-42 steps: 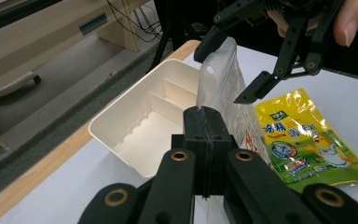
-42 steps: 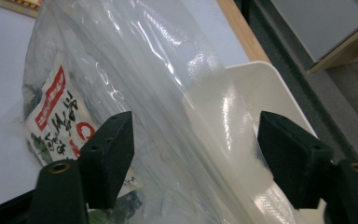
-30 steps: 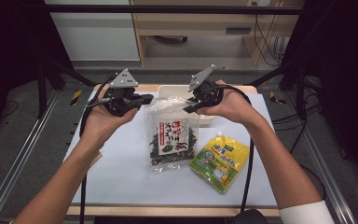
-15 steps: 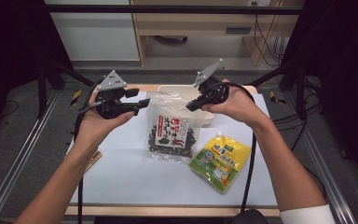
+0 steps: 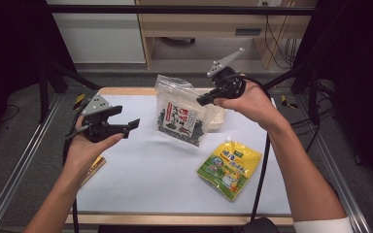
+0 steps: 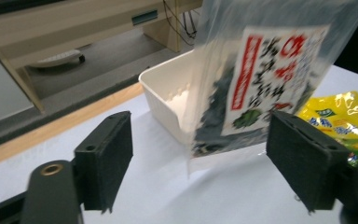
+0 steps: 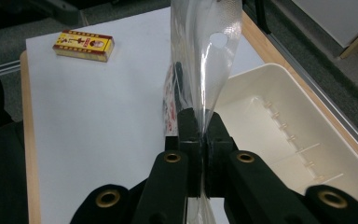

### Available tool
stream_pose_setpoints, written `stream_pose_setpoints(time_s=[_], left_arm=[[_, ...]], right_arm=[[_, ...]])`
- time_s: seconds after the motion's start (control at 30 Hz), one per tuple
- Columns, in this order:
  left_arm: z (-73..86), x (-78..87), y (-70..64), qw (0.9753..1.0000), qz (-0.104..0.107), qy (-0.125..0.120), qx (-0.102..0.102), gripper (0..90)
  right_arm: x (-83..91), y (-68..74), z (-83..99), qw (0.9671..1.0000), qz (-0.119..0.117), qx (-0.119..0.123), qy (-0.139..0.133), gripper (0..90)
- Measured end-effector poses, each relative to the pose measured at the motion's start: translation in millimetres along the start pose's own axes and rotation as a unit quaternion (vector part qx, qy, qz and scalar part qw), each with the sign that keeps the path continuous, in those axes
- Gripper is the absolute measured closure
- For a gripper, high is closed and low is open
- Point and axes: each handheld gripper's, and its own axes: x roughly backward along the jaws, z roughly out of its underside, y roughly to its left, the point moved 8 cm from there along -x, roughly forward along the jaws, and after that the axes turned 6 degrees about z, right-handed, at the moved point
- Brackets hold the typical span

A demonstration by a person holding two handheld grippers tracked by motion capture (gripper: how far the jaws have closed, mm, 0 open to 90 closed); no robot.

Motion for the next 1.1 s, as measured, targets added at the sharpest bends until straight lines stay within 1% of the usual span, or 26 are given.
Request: stream_pose_setpoints(time_s=[0.07, 0.1, 0.13, 0.23, 0.33, 0.37, 0.4, 0.43, 0.47, 0.53, 0.6, 0.73, 0.83, 0.87, 0.9, 1.07, 1.1], left_arm=[[12.5, -1.9, 2.2, 0.9999, -0.009, 0.012, 0.005, 16.5], [19.2, -2.7, 3.2, 0.9998, -0.012, 0.017, 0.005, 15.9], [26.2, -4.2, 3.4, 0.9997, -0.014, 0.020, 0.009, 15.0], [51.0, -8.8, 2.6, 0.9990, -0.017, 0.038, 0.014, 13.8], [79.5, -14.4, 0.2, 0.9978, -0.023, 0.060, 0.014, 12.3], [89.8, -16.3, 0.0, 0.9970, -0.030, 0.070, 0.010, 11.6], [100.1, -17.9, 0.3, 0.9963, -0.037, 0.077, 0.011, 11.6], [109.8, -19.4, 0.6, 0.9960, -0.037, 0.080, 0.016, 11.4], [119.1, -21.3, 0.0, 0.9956, -0.032, 0.083, 0.026, 11.4], [131.8, -22.8, 1.8, 0.9946, -0.037, 0.092, 0.031, 11.1], [137.0, -21.4, 2.0, 0.9944, -0.038, 0.094, 0.031, 10.7], [141.6, -15.5, 3.1, 0.9946, -0.038, 0.092, 0.029, 9.6], [146.1, -13.7, 2.4, 0.9941, -0.038, 0.095, 0.035, 9.6], [146.8, -13.1, 2.1, 0.9941, -0.040, 0.095, 0.034, 9.6], [147.6, -12.7, 1.8, 0.9940, -0.040, 0.096, 0.032, 9.5], [152.7, -16.3, 1.2, 0.9934, -0.041, 0.103, 0.030, 9.5], [153.9, -17.2, 0.5, 0.9933, -0.040, 0.103, 0.034, 9.4]], right_arm=[[3.5, -0.3, -2.1, 1.0000, -0.001, -0.009, -0.002, 88.5], [5.1, 0.0, -3.3, 0.9999, -0.001, -0.016, -0.003, 88.5], [6.4, -0.1, -4.6, 0.9998, -0.002, -0.017, -0.005, 88.5], [10.8, -0.4, -9.6, 0.9995, -0.001, -0.027, -0.013, 88.5], [16.1, -0.9, -15.3, 0.9990, 0.000, -0.037, -0.025, 88.6], [17.6, -1.7, -16.9, 0.9988, 0.001, -0.039, -0.027, 88.6], [18.8, -2.7, -18.6, 0.9986, 0.005, -0.044, -0.030, 88.6], [19.9, -3.9, -20.3, 0.9983, 0.006, -0.047, -0.033, 88.6], [21.2, -5.0, -21.3, 0.9981, 0.008, -0.051, -0.033, 88.6], [22.9, -7.6, -23.8, 0.9976, 0.010, -0.057, -0.038, 88.6], [24.3, -9.9, -25.6, 0.9973, 0.012, -0.060, -0.041, 88.6], [27.5, -12.8, -27.4, 0.9963, 0.012, -0.067, -0.052, 88.6], [29.3, -15.6, -26.7, 0.9956, 0.012, -0.073, -0.056, 88.6], [30.1, -16.2, -27.1, 0.9950, 0.012, -0.080, -0.059, 88.6], [31.1, -16.9, -27.0, 0.9948, 0.011, -0.080, -0.061, 88.7], [33.1, -20.5, -25.4, 0.9941, 0.017, -0.087, -0.062, 88.7], [33.1, -21.1, -25.2, 0.9940, 0.018, -0.088, -0.063, 88.6]])
